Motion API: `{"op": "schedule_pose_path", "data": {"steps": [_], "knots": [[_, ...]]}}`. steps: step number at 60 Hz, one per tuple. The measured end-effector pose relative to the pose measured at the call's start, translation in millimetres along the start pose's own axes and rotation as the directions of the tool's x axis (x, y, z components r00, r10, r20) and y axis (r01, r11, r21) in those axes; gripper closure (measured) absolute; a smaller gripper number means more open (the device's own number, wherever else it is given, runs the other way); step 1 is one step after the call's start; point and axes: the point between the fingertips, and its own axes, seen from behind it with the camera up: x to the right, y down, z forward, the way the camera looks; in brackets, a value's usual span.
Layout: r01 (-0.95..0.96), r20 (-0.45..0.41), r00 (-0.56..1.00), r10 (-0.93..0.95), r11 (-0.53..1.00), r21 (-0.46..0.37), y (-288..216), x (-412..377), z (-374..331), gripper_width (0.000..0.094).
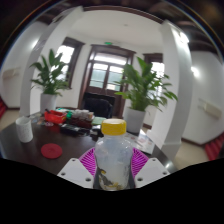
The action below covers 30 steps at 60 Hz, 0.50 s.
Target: Pour water
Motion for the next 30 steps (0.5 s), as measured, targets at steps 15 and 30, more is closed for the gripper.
{"op": "schedule_pose_path", "data": {"steps": [15, 30], "knots": [[0.571, 0.037, 0.817, -0.576, 0.816, 0.085, -52.4, -99.2, 27.7, 0.0528], [0.935, -0.012, 0.308, -0.951, 0.301, 0.186, -68.7, -151.9, 57.8, 0.0525]]}}
